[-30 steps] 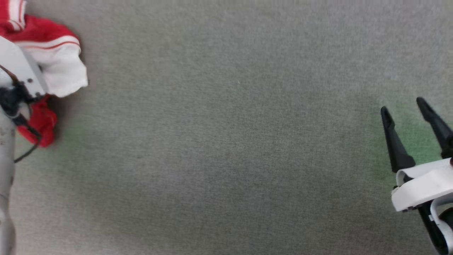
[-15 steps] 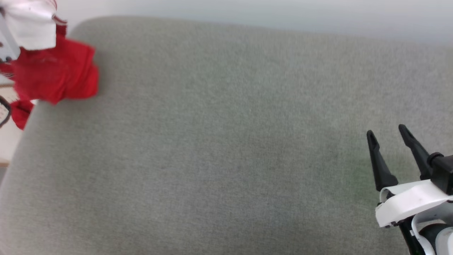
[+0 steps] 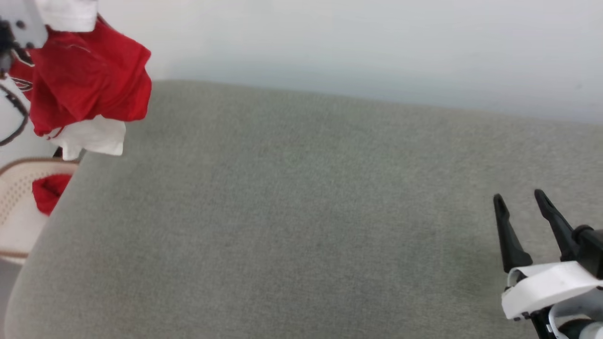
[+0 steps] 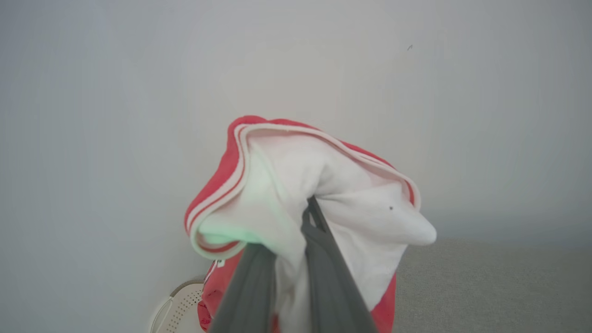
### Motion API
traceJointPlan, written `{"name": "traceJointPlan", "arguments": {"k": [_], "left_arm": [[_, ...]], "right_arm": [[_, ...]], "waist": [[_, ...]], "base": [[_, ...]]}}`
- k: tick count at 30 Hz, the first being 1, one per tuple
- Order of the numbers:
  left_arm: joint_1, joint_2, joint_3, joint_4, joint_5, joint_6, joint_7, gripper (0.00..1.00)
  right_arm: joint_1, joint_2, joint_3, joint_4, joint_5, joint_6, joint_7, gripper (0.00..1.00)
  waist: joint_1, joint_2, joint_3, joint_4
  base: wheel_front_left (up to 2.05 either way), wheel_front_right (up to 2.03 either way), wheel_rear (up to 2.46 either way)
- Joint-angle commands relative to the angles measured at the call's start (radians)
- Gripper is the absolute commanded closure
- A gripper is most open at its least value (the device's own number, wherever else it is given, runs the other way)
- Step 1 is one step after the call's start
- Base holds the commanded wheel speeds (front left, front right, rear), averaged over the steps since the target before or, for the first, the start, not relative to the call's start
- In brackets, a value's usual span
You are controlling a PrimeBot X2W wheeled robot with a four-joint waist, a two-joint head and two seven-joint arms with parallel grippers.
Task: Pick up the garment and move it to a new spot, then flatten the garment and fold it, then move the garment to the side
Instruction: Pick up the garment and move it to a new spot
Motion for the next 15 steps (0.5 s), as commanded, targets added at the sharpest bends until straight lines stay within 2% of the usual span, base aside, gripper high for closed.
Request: {"name": "traceJointPlan", "arguments": {"k": [1,11,15], "left_arm": [[0.001,-0.006,-0.007,-0.019,-0.009,-0.006,0.012,1.00],[0.112,-0.025,-0.045,-0.234,-0.076,-0.006,0.176,1.00],[0.176,-0.042,-0.051,-0.367,-0.110,0.014,0.252,1.00]], "right_arm": [[0.020,0.005,-0.014,-0.001,-0.007,0.000,-0.006,0.00],[0.078,0.030,-0.126,-0.013,-0.041,0.000,0.001,0.00],[0.083,0.033,-0.180,-0.003,-0.062,0.000,0.001,0.00]], "waist": [[0.0000,0.0000,-0.043,-0.027],[0.0000,0.0000,-0.087,-0.115],[0.0000,0.0000,-0.089,-0.152]], "base": [[0.00,0.00,0.00],[0.00,0.00,0.00],[0.00,0.00,0.00]]}}
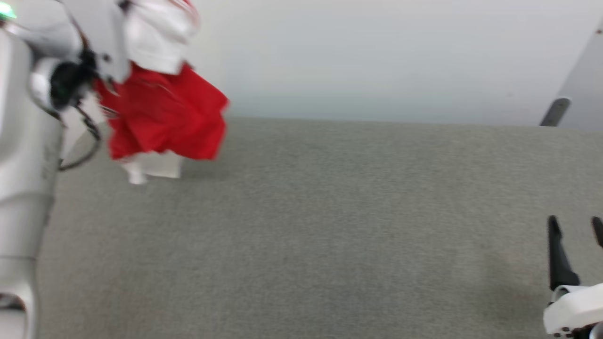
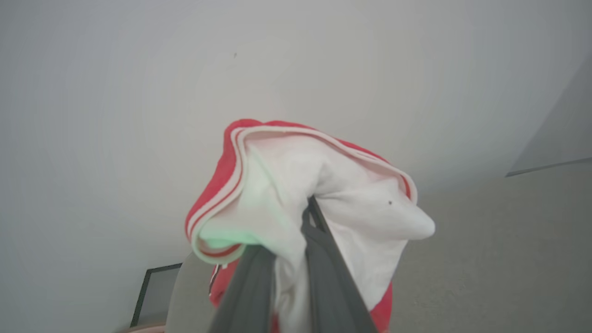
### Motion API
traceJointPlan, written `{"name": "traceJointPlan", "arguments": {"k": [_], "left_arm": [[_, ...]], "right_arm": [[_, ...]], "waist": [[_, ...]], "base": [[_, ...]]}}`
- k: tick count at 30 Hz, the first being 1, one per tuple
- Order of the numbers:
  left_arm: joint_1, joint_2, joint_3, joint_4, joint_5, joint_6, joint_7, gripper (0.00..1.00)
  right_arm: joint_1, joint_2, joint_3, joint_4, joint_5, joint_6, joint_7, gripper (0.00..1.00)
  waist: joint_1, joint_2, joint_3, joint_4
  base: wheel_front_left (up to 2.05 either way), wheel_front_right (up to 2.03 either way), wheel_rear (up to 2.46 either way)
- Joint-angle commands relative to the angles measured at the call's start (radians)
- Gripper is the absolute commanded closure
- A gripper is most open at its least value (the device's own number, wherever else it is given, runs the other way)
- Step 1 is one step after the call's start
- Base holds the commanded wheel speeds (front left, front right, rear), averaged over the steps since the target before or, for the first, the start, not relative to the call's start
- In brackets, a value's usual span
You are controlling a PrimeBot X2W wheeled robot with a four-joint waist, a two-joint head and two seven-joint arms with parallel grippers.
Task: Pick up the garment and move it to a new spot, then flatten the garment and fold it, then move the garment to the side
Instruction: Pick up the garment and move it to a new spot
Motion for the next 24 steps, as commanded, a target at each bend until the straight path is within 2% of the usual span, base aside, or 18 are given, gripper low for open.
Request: {"name": "traceJointPlan", "arguments": {"k": [1,14,19,24], "left_arm": [[0.027,-0.007,0.002,-0.046,-0.018,0.014,0.023,1.00],[0.280,-0.051,-0.062,-0.459,-0.088,0.140,0.248,1.00],[0.382,-0.068,-0.102,-0.536,-0.103,0.170,0.286,1.00],[0.458,-0.096,-0.138,-0.531,-0.113,0.184,0.285,1.00]], "right_arm": [[0.011,0.005,-0.018,-0.001,-0.013,0.000,0.001,0.00],[0.039,0.017,-0.096,0.020,-0.044,0.000,0.008,0.00],[0.037,0.021,-0.098,0.034,-0.042,0.000,-0.003,0.00],[0.011,0.025,-0.081,0.055,-0.042,0.000,-0.012,0.00]], "waist": [[0.0000,0.0000,-0.011,-0.041],[0.0000,0.0000,0.000,-0.166],[0.0000,0.0000,0.018,-0.198],[0.0000,0.0000,0.040,-0.225]], "base": [[0.00,0.00,0.00],[0.00,0.00,0.00],[0.00,0.00,0.00],[0.00,0.00,0.00]]}}
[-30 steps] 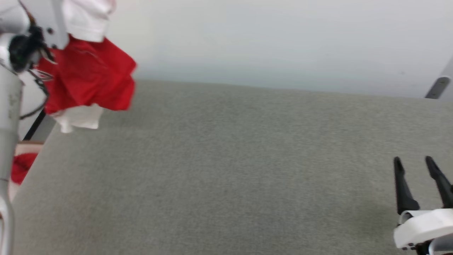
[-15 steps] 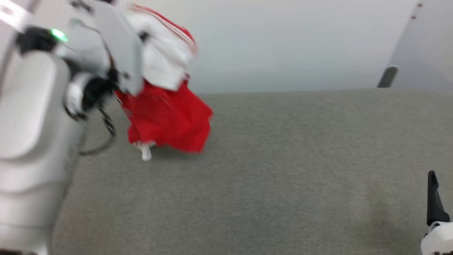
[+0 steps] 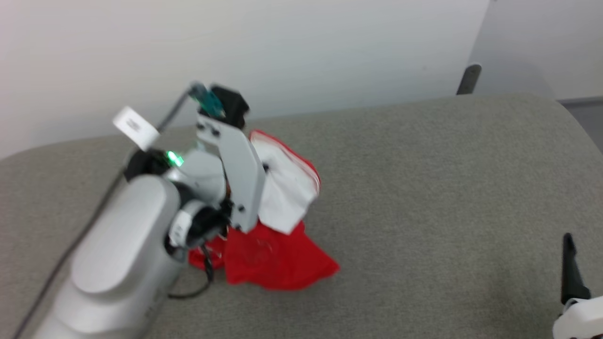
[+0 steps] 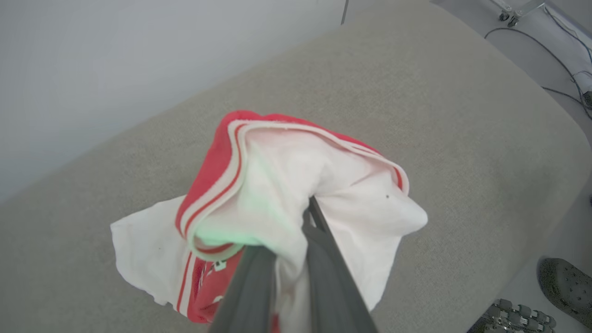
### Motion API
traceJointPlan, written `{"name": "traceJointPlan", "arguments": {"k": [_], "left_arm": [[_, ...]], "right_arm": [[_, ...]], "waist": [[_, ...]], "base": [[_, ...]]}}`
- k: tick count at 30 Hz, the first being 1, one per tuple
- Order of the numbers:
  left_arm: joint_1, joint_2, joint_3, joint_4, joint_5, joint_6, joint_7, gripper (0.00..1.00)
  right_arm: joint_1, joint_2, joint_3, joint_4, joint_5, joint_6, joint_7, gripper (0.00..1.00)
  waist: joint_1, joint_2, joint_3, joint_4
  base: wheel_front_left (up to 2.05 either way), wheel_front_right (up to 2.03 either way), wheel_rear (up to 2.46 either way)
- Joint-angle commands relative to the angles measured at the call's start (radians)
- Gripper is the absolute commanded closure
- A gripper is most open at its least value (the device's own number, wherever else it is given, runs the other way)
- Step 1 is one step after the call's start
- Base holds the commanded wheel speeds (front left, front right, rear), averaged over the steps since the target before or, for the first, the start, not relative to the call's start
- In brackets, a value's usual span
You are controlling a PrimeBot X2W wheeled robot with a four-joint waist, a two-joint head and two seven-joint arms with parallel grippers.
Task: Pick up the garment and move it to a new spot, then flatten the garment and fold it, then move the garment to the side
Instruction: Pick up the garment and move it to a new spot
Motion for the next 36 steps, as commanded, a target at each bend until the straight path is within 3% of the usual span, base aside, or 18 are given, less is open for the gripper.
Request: {"name": "traceJointPlan", "arguments": {"k": [1,13,22,23,24,25,26,27,36], "left_arm": [[0.028,-0.012,-0.011,0.012,-0.006,0.004,-0.008,1.00],[0.096,-0.063,-0.073,0.222,-0.003,-0.024,-0.049,1.00],[0.080,-0.108,-0.117,0.383,0.014,-0.068,-0.100,1.00],[0.080,-0.111,-0.123,0.396,0.016,-0.074,-0.105,0.93],[0.079,-0.115,-0.126,0.408,0.016,-0.079,-0.109,0.77],[0.076,-0.121,-0.127,0.418,0.015,-0.086,-0.120,0.54],[0.072,-0.127,-0.129,0.427,0.016,-0.092,-0.127,0.23],[0.069,-0.132,-0.128,0.435,0.011,-0.098,-0.136,0.01],[0.059,-0.134,-0.110,0.444,-0.030,-0.141,-0.175,0.00]], "right_arm": [[-0.017,0.004,0.009,0.011,0.006,0.000,-0.007,0.00],[-0.081,0.006,0.081,0.087,0.020,0.000,-0.043,0.00],[-0.113,0.006,0.109,0.134,0.030,0.000,-0.069,0.00],[-0.118,0.006,0.111,0.137,0.032,0.000,-0.071,0.00],[-0.122,0.006,0.113,0.140,0.034,0.000,-0.071,0.00],[-0.125,0.006,0.117,0.143,0.035,0.000,-0.072,0.00],[-0.125,0.005,0.118,0.146,0.036,0.000,-0.075,0.00],[-0.123,0.004,0.121,0.150,0.037,0.000,-0.076,0.00],[-0.081,-0.013,0.132,0.162,0.041,0.000,-0.065,0.00]], "waist": [[0.0000,0.0000,0.022,-0.023],[0.0000,0.0000,0.086,-0.076],[0.0000,0.0000,0.106,-0.094],[0.0000,0.0000,0.105,-0.093],[0.0000,0.0000,0.103,-0.092],[0.0000,0.0000,0.101,-0.090],[0.0000,0.0000,0.097,-0.088],[0.0000,0.0000,0.091,-0.085],[0.0000,0.0000,0.001,-0.035]], "base": [[0.00,0.00,0.00],[0.00,0.00,0.00],[0.00,0.00,0.00],[0.00,0.00,0.00],[0.00,0.00,0.00],[0.00,0.00,0.00],[0.00,0.00,0.00],[0.00,0.00,0.00],[0.00,0.00,0.00]]}}
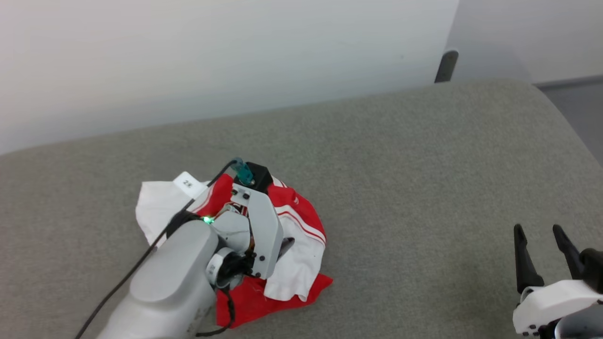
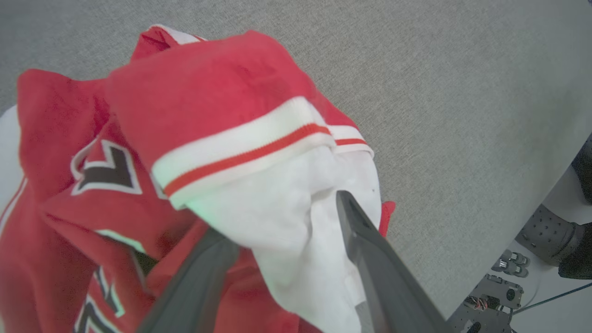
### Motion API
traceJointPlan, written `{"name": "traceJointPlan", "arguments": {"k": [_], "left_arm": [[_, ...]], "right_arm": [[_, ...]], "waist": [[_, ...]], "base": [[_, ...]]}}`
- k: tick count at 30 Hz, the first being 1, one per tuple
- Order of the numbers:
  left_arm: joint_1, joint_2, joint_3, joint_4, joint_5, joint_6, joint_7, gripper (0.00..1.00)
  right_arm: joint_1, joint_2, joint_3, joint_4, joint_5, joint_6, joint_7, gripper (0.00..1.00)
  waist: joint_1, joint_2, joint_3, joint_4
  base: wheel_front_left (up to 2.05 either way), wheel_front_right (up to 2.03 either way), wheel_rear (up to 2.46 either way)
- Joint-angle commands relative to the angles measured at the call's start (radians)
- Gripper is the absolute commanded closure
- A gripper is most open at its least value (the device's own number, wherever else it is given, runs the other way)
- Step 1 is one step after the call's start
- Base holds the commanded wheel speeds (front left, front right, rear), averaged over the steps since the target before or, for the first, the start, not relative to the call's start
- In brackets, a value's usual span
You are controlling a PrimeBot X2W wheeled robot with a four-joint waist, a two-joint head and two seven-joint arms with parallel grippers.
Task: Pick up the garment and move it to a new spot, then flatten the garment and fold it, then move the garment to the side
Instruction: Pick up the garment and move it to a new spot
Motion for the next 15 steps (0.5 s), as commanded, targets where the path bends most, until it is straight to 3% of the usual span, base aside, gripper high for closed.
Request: {"name": "traceJointPlan", "arguments": {"k": [1,8,15], "left_arm": [[0.004,0.007,0.005,-0.008,-0.006,-0.007,-0.010,0.00],[0.038,0.059,0.032,-0.095,-0.005,-0.016,-0.078,0.00],[0.113,0.116,0.102,-0.193,-0.008,-0.019,-0.272,0.00]], "right_arm": [[0.017,-0.005,0.002,0.001,0.004,0.000,0.005,0.00],[0.045,-0.016,0.012,-0.017,0.011,0.000,0.011,0.00],[0.071,-0.020,0.026,-0.024,0.017,0.000,-0.003,0.00]], "waist": [[0.0000,0.0000,-0.044,0.033],[0.0000,0.0000,-0.099,0.089],[0.0000,0.0000,-0.150,0.144]], "base": [[0.00,0.00,0.00],[0.00,0.00,0.00],[0.00,0.00,0.00]]}}
